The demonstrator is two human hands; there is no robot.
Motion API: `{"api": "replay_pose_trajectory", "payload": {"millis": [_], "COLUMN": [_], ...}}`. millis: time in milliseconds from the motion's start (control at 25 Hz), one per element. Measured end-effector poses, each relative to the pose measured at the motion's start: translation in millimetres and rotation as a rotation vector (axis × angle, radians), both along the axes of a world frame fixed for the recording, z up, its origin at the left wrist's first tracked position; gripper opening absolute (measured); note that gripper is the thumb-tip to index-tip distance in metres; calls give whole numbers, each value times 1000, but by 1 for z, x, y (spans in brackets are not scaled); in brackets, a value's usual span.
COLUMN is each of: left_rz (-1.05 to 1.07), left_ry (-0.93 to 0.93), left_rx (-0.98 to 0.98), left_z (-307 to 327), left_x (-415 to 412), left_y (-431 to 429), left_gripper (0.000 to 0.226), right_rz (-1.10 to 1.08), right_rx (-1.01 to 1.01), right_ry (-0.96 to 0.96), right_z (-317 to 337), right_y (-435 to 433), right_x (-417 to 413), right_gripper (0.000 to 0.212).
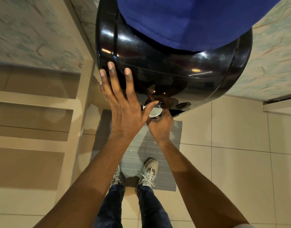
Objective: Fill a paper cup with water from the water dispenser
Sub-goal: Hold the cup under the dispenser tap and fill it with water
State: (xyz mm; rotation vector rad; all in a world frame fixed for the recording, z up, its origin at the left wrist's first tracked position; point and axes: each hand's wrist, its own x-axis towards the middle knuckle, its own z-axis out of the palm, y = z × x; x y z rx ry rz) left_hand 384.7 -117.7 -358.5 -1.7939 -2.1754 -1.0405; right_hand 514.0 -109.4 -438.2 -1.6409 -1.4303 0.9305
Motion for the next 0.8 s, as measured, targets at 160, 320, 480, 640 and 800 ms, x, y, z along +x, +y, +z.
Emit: {"api": "replay_pose_trajectory", "payload": {"millis": [160, 320, 480, 640, 800], "left_rz": [-8, -11, -6, -6, -4], "left_ry": [-3, -2, -5, -6, -4], "left_rx": [11, 15, 6, 1, 1], "left_z": [-1, -2, -2, -1, 1], "left_x": [0, 0, 0, -1, 0], "left_y": [1, 0, 1, 0, -1], "left_gripper": [134, 134, 137, 139, 143], "right_rz": [3, 13, 13, 14, 14], "right_rx": [-4, 21, 10, -4, 9], "right_ry": [-16, -52, -52, -46, -52], "right_z": [0, -1, -2, -1, 1], "right_y": [0, -1, -1, -1, -2], "right_x": [0, 0, 0, 0, -1], "right_gripper": [52, 52, 53, 50, 51]}}
